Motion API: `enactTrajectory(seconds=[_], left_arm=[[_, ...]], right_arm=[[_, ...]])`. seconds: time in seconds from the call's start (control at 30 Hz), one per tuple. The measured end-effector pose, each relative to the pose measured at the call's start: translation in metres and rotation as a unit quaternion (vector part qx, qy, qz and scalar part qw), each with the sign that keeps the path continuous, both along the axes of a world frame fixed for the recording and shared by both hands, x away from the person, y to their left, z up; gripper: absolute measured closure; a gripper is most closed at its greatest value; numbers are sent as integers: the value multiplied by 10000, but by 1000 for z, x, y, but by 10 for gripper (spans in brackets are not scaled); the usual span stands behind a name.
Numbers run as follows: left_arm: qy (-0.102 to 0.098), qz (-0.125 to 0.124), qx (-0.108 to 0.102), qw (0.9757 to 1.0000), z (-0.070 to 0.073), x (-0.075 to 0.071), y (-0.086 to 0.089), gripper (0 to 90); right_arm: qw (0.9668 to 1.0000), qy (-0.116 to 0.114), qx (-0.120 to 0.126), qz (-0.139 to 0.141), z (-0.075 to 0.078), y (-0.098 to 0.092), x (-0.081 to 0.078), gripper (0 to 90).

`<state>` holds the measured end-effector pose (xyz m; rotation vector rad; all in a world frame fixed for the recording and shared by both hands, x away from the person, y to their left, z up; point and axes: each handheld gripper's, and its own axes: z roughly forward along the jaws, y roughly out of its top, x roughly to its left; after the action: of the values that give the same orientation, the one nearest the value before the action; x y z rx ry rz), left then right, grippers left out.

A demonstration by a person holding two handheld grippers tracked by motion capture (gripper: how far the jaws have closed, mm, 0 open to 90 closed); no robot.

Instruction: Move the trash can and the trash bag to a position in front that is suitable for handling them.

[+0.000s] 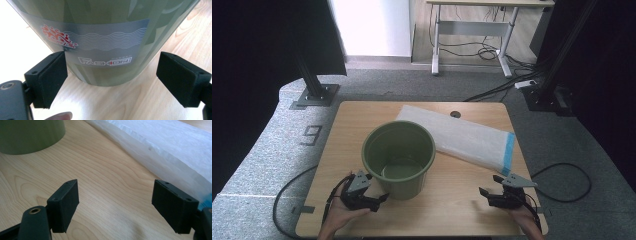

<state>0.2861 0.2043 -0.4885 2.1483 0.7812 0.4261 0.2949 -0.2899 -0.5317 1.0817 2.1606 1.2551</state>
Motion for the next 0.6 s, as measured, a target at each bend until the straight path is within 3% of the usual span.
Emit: enactTrajectory(seconds=[0.3,0.6], left_arm=[[-205,70,50,9998,-2,21,-34,128],[-144,79,-68,9998,-4,34,-48,122]], right_arm=[[9998,29,-34,-203,-1,-8,-9,211],[9997,66,-80,-203,-3,-7,-9,211]])
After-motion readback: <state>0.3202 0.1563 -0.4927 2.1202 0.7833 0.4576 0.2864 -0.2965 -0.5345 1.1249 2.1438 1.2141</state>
